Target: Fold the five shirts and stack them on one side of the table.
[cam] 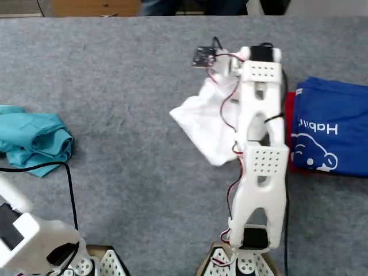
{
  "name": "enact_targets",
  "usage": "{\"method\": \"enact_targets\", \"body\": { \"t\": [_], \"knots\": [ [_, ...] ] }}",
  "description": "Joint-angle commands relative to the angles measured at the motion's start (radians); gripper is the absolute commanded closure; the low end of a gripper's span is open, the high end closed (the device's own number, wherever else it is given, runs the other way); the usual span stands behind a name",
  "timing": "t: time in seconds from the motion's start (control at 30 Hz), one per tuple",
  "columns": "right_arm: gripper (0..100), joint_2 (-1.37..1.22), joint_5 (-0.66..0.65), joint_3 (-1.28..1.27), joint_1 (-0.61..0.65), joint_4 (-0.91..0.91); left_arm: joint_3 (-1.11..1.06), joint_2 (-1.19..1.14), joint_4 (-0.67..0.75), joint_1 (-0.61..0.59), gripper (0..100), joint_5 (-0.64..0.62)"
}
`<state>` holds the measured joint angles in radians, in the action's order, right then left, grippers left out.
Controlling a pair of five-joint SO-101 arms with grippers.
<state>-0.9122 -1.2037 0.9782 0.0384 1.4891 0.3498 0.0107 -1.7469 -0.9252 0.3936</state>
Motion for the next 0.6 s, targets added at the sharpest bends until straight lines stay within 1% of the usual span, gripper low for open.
{"method": "enact_targets", "body": {
  "t": [0.0,0.13,0.23,0.37,0.47,0.57],
  "knots": [
    [99.7,-0.013,-0.015,0.056,0.07,-0.155,0.043,0.048,-0.012,0.003,95,0.005],
    [98.5,-0.051,-0.015,0.056,0.104,-0.276,0.043,0.048,-0.012,0.002,95,0.006],
    [89.9,-0.056,0.003,0.056,0.099,-0.299,0.043,0.048,-0.012,0.002,95,0.006],
    [83.3,-0.051,0.153,0.077,0.085,-0.298,0.043,0.048,-0.012,0.002,95,0.006],
    [82.6,-0.054,0.222,0.125,0.082,-0.287,0.043,0.048,-0.012,0.003,95,0.006],
    [82.6,-0.053,0.322,0.179,0.088,-0.261,0.043,0.048,-0.012,0.006,94,0.006]
  ]
}}
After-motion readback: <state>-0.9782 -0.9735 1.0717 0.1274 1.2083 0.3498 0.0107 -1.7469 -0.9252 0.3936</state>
